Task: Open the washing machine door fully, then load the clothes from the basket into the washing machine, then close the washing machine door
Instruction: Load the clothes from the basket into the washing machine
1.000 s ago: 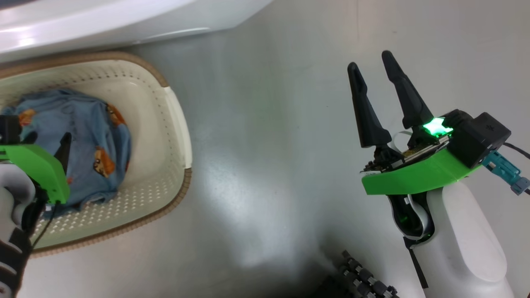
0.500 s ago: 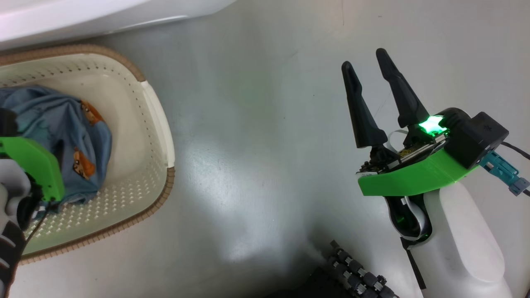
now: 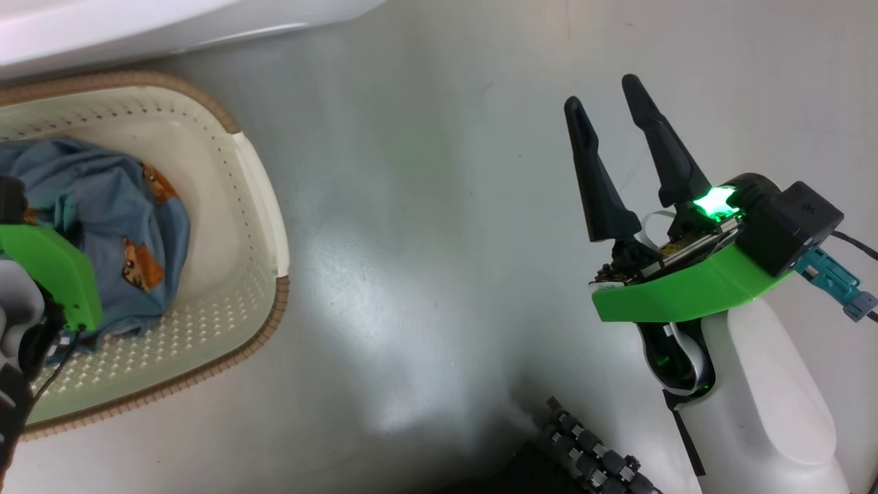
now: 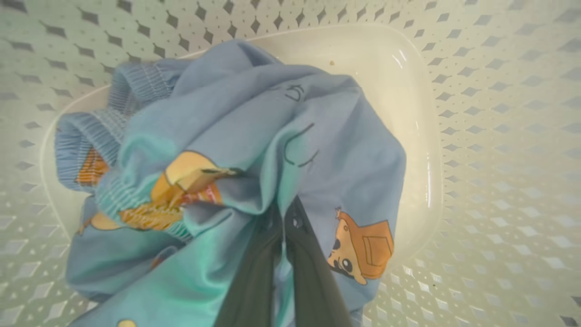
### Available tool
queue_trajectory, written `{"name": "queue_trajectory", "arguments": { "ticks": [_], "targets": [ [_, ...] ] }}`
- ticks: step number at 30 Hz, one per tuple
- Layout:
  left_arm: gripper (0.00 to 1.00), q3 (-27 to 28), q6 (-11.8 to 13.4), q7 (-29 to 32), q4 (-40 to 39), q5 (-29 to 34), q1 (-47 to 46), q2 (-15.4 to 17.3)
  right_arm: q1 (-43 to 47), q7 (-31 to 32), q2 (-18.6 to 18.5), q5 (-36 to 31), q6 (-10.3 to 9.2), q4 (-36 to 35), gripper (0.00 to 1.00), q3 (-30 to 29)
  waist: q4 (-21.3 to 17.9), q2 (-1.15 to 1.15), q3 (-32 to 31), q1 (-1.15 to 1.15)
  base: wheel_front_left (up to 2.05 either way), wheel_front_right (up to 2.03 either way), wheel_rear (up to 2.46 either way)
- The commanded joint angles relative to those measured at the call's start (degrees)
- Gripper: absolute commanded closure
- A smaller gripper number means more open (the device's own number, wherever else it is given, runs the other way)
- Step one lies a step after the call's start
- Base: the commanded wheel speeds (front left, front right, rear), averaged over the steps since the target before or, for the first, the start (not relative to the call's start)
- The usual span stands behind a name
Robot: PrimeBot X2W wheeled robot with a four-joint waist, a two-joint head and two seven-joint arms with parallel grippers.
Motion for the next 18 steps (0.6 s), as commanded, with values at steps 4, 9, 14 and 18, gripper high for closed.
{"name": "queue_trajectory", "arguments": {
  "ticks": [4, 9, 14, 18],
  "targets": [
    [1.00, -0.6, -0.1, -2.5, 0.0, -2.7, 0.2, 1.4, 1.5, -0.3, 0.2, 0.0, 0.09, -0.9, 0.00, 0.7, 1.2, 0.00, -1.4, 0.00, 0.00, 0.00, 0.00],
    [1.00, -2.6, -0.1, -6.0, -1.7, -4.9, 0.9, 1.2, 1.2, -0.3, 0.2, -0.2, 0.09, -0.5, 0.00, 0.4, 2.5, 0.00, -3.2, 0.00, 0.00, 0.00, 0.00],
    [1.00, -4.9, -0.1, -10.1, -4.8, -7.0, 2.4, 1.8, 1.4, -0.3, 0.2, -0.6, 0.09, 0.0, 0.00, 0.1, 4.0, 0.00, -5.3, 0.00, 0.00, 0.00, 0.00],
    [1.00, -6.6, -0.1, -13.6, -7.8, -8.8, 3.9, 2.8, 1.8, -0.3, 0.2, -0.9, 0.09, 0.3, 0.00, -0.2, 5.0, 0.00, -7.0, 0.00, 0.00, 0.00, 0.00]
  ]
}}
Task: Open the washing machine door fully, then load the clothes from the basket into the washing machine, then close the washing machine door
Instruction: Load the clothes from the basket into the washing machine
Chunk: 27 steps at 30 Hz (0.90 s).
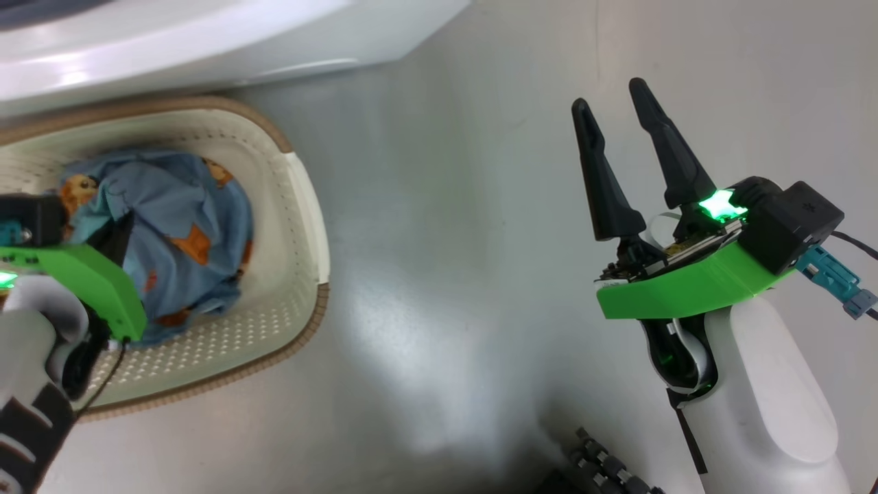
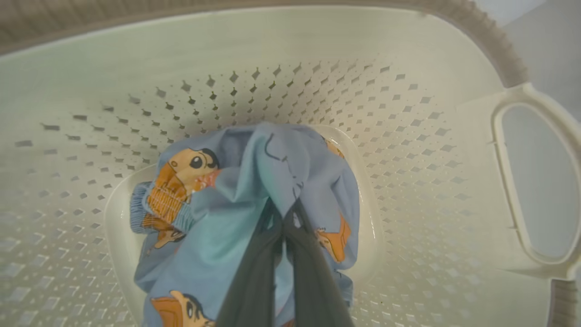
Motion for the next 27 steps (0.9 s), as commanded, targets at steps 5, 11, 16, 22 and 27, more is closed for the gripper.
{"name": "queue_trajectory", "arguments": {
  "ticks": [5, 11, 16, 22, 27],
  "targets": [
    [1.00, 0.3, -0.1, -3.0, -3.5, -1.9, 2.9, 3.4, 2.1, -0.3, 0.2, -0.5, 0.09, -0.6, 0.00, 0.7, 2.1, -0.01, -3.2, 0.00, 0.00, 0.00, 0.00],
    [1.00, 0.5, -0.1, -4.3, -6.9, -3.0, 6.3, 3.8, 2.7, -0.3, 0.2, -0.8, 0.09, 0.2, 0.00, 0.6, 3.4, -0.01, -7.0, 0.00, 0.00, 0.00, 0.00],
    [1.00, 5.1, -0.1, -4.4, -10.1, -1.2, 9.3, 3.0, 3.5, -0.3, 0.2, -1.3, 0.09, 1.1, 0.00, 0.5, 4.3, -0.01, -11.0, 0.00, 0.00, 0.00, 0.00],
    [1.00, 14.7, -0.1, -4.4, -14.8, 4.1, 15.6, 1.2, 5.3, -0.3, 0.2, -1.9, 0.09, 2.4, 0.00, -0.1, 5.1, -0.01, -16.5, 0.00, 0.00, 0.00, 0.00],
    [1.00, 21.8, 0.0, -4.4, -19.3, 8.4, 21.2, -0.3, 7.1, -0.3, 0.2, -2.4, 0.09, 3.7, 0.00, -0.2, 6.1, -0.01, -21.2, 0.00, 0.00, 0.00, 0.00]
  ]
}}
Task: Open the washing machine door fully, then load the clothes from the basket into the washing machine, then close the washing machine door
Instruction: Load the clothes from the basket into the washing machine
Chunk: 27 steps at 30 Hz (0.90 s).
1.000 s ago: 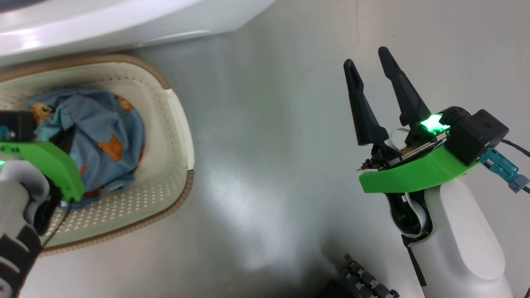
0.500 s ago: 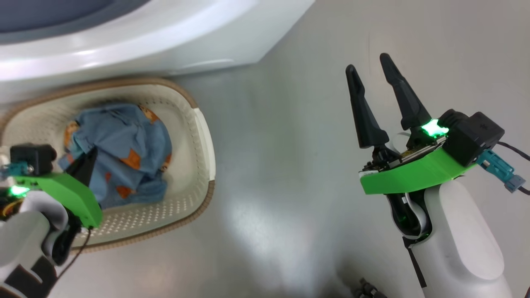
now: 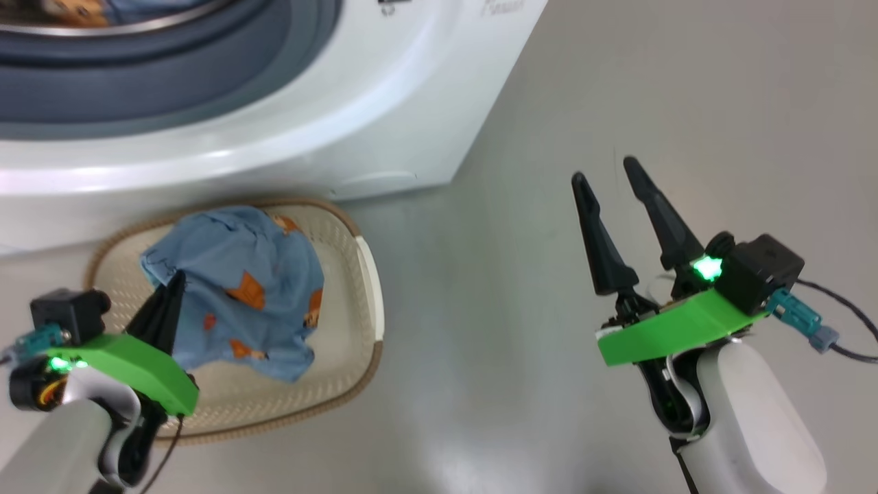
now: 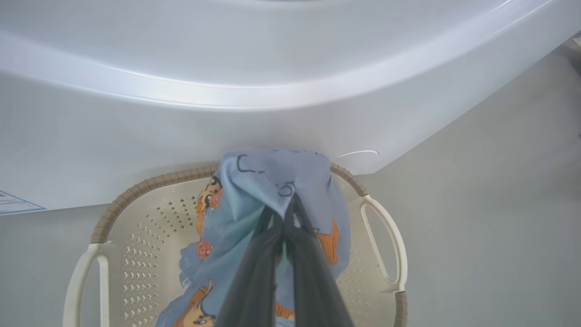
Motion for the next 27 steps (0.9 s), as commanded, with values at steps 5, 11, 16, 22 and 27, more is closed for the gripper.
{"name": "queue_trajectory", "arguments": {
  "ticks": [5, 11, 16, 22, 27],
  "targets": [
    [1.00, 10.5, 0.8, -0.8, -8.4, 6.3, 8.4, -1.6, 3.9, -0.3, -0.8, -0.3, 0.09, 0.2, 0.00, 0.6, 3.3, 0.00, -11.0, 0.00, 0.00, 0.00, 0.00],
    [1.00, 19.6, 2.5, -0.8, -19.4, 12.9, 17.8, -6.4, 7.6, -0.3, -3.5, 1.5, 0.09, 1.5, 0.00, 0.8, 6.1, 0.00, -19.3, 0.00, 0.00, 0.00, 0.00],
    [1.00, 22.8, 3.9, -0.8, -24.6, 16.1, 21.1, -8.3, 9.1, -0.3, -4.8, 2.1, 0.09, 1.9, 0.00, 1.1, 7.2, 0.00, -22.0, 0.00, 0.00, 0.00, 0.00],
    [1.00, 25.7, 4.5, -0.8, -29.5, 18.8, 24.5, -10.2, 10.5, -0.3, -5.5, 2.5, 0.09, 2.0, 0.00, 1.0, 8.0, 0.00, -23.9, 0.00, 0.00, 0.00, 0.00],
    [1.00, 27.3, 4.2, -0.8, -31.3, 20.4, 26.4, -11.2, 11.1, -0.3, -5.9, 2.9, 0.09, 2.1, 0.00, 1.3, 8.3, 0.00, -24.7, 0.00, 0.00, 0.00, 0.00]
  ]
}}
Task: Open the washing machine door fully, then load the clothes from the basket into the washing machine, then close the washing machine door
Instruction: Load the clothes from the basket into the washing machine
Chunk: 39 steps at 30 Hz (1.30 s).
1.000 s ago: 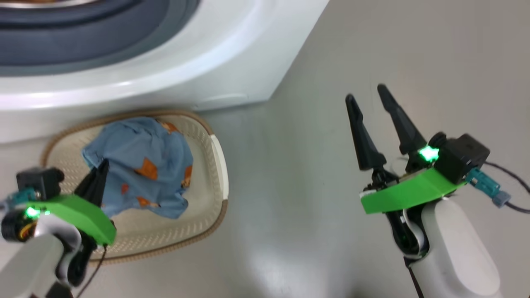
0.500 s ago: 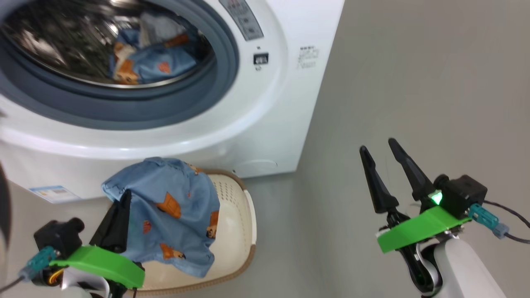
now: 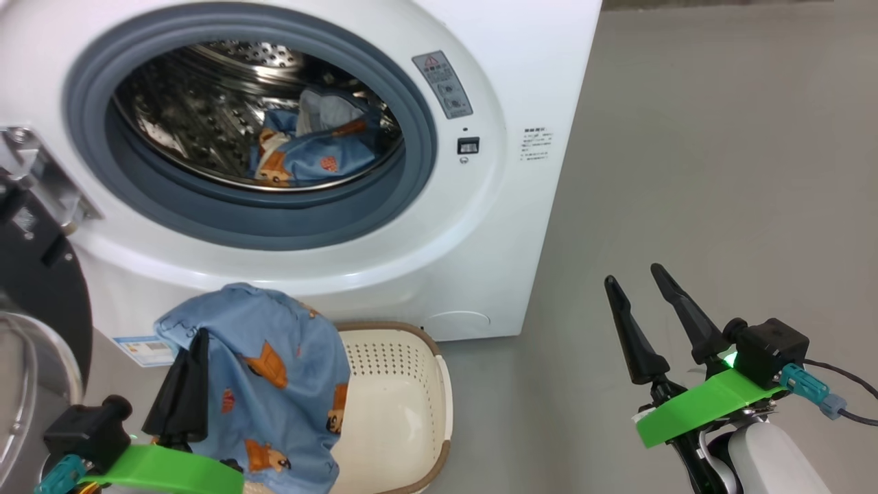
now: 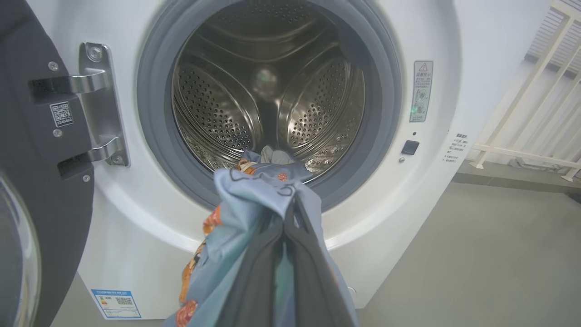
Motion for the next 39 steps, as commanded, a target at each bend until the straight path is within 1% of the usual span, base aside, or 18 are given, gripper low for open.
{"name": "queue_trajectory", "arguments": {
  "ticks": [1, 13, 19, 22, 25, 34, 35, 39],
  "targets": [
    [1.00, 2.5, 0.0, -0.4, -1.8, 0.6, -0.9, 0.8, 0.1, -0.3, -0.3, 0.6, 0.09, -1.2, 0.00, 1.2, 0.5, 0.00, -0.6, 0.00, 0.00, 0.00, 0.00],
    [1.00, 4.2, -0.8, -0.4, -2.7, 2.0, -0.6, -1.0, -0.4, -0.3, -0.4, 0.9, 0.09, -1.3, 0.00, 1.6, 0.5, 0.00, -0.4, 0.00, 0.00, 0.00, 0.00],
    [1.00, 4.4, -1.6, -0.4, -2.5, 2.5, -2.3, -1.9, -0.4, -0.3, -0.6, 0.9, 0.09, -1.1, 0.00, 1.6, 0.5, 0.00, -0.3, 0.00, 0.00, 0.00, 0.00],
    [1.00, 4.5, -2.3, -0.4, -1.9, 3.1, -5.0, -2.7, -0.4, -0.3, -0.5, 0.9, 0.09, -1.1, 0.00, 1.8, 0.3, 0.00, -0.2, 0.00, 0.00, 0.00, 0.00],
    [1.00, 4.8, -2.6, -0.4, -0.7, 3.9, -7.9, -2.8, -0.7, -0.3, -0.3, 0.8, 0.09, -1.2, 0.00, 2.0, -0.1, 0.00, 0.4, 0.00, 0.00, 0.00, 0.00],
    [1.00, 4.7, -3.4, -0.3, 6.9, 5.7, -20.3, -0.9, -2.0, -0.3, 0.8, 0.1, 0.09, -2.0, 0.00, 2.3, -2.8, 0.00, 5.0, 0.00, 0.00, 0.00, 0.00],
    [1.00, 4.7, -3.4, -0.3, 6.9, 5.7, -20.3, -0.9, -2.0, -0.3, 0.8, 0.1, 0.09, -2.0, 0.00, 2.3, -2.8, 0.00, 5.0, 0.00, 0.00, 0.00, 0.00],
    [1.00, 4.1, -3.6, -0.2, 11.2, 5.7, -26.6, 0.2, -2.7, -0.3, 1.7, -0.4, 0.09, -2.7, 0.00, 2.0, -4.3, 0.00, 8.5, 0.00, 0.00, 0.00, 0.00]
  ]
}}
